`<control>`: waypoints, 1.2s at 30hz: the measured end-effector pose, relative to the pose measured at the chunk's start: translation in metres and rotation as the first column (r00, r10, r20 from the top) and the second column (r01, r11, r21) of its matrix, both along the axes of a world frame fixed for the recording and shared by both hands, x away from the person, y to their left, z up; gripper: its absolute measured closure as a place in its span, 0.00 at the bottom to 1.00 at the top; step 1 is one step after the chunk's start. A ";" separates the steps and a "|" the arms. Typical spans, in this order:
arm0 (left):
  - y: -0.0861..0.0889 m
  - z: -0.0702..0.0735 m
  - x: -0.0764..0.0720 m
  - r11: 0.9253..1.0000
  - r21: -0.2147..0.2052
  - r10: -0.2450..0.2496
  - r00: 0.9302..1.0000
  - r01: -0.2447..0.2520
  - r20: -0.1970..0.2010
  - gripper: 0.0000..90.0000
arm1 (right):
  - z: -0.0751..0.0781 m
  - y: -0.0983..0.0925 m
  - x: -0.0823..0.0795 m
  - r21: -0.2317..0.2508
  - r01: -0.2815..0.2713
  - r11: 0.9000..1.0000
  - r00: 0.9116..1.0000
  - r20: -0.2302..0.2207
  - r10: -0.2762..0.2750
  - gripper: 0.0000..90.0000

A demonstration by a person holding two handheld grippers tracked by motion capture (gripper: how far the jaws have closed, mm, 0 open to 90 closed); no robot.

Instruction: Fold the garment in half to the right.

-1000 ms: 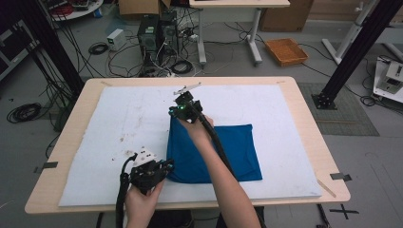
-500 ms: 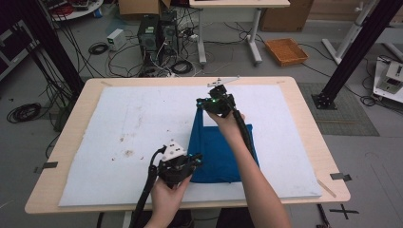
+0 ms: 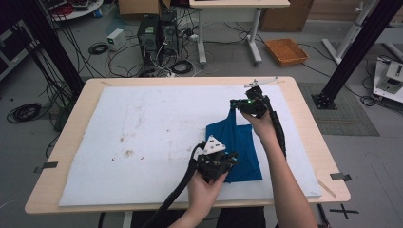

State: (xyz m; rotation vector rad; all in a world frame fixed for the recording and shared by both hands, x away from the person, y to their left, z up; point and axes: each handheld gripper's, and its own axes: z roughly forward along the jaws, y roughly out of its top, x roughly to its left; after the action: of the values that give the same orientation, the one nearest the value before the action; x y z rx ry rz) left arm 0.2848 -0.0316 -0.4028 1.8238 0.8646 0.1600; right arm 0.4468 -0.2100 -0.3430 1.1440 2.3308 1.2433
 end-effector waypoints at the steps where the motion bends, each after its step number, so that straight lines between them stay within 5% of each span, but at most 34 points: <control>1: -0.005 -0.003 0.002 1.000 -0.004 -0.004 1.000 0.004 -0.012 0.96 | -0.003 -0.005 0.001 -0.005 0.004 1.000 1.000 -0.004 -0.004 0.99; 8: -0.031 -0.021 0.014 1.000 0.007 -0.013 0.998 0.014 -0.055 0.95 | -0.030 -0.025 0.010 -0.097 0.040 0.994 0.997 -0.068 -0.047 0.99; 15: -0.048 -0.030 0.023 0.998 -0.031 -0.058 0.995 0.055 -0.082 0.94 | -0.038 -0.029 0.014 -0.216 0.075 0.974 0.995 -0.054 -0.089 0.99; 20: -0.044 -0.026 0.017 0.988 -0.080 -0.137 0.990 0.135 -0.025 0.66 | -0.040 -0.034 0.013 -0.274 0.150 0.950 0.984 -0.054 -0.171 0.84; 22: -0.037 -0.021 0.013 0.987 -0.084 -0.140 0.990 0.138 -0.013 0.64 | -0.036 -0.039 0.009 -0.267 0.185 0.946 0.977 -0.053 -0.206 0.83; 26: -0.012 -0.009 0.008 0.986 -0.091 -0.138 0.990 0.138 0.006 0.63 | -0.031 -0.050 -0.010 -0.159 0.191 0.969 0.978 -0.058 -0.203 0.79; 31: 0.035 0.002 0.002 0.992 -0.063 -0.110 0.993 0.112 0.035 0.62 | -0.044 -0.053 -0.042 -0.048 0.161 0.986 0.983 -0.082 -0.165 0.79; 36: 0.084 0.006 -0.005 0.998 -0.038 -0.056 0.998 0.058 0.033 0.61 | -0.065 -0.051 -0.050 0.003 0.194 0.981 0.976 -0.099 -0.193 0.79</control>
State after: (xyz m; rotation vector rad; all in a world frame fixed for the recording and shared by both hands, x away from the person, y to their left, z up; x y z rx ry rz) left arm 0.2802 0.0527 -0.3968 1.8026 0.7876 0.1344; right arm 0.3964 -0.2610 -0.4083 1.4288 2.2182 1.1573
